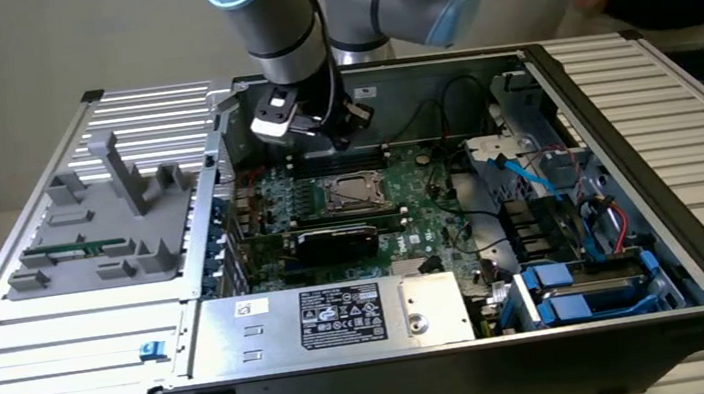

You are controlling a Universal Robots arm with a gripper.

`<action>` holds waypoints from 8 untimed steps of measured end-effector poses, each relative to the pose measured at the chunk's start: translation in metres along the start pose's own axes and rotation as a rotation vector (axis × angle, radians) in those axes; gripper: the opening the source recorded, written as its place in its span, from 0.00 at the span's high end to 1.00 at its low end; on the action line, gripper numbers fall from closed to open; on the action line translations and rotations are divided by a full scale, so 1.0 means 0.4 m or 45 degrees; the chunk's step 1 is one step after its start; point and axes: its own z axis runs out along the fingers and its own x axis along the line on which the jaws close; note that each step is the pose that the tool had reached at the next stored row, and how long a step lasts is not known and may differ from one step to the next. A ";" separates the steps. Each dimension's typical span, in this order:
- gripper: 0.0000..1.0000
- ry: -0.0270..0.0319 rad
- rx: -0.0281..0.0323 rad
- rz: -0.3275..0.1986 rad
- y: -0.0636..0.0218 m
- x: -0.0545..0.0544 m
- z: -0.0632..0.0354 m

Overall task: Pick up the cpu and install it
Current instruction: 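Install the first cpu locking lever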

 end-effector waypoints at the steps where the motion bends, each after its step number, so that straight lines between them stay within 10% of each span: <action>1: 0.89 0.0029 -0.0073 -0.002 -0.002 0.000 -0.004; 5: 0.89 0.0122 -0.0338 -0.008 -0.010 0.002 -0.024; 8: 0.89 0.0060 -0.0549 -0.007 -0.012 0.002 -0.029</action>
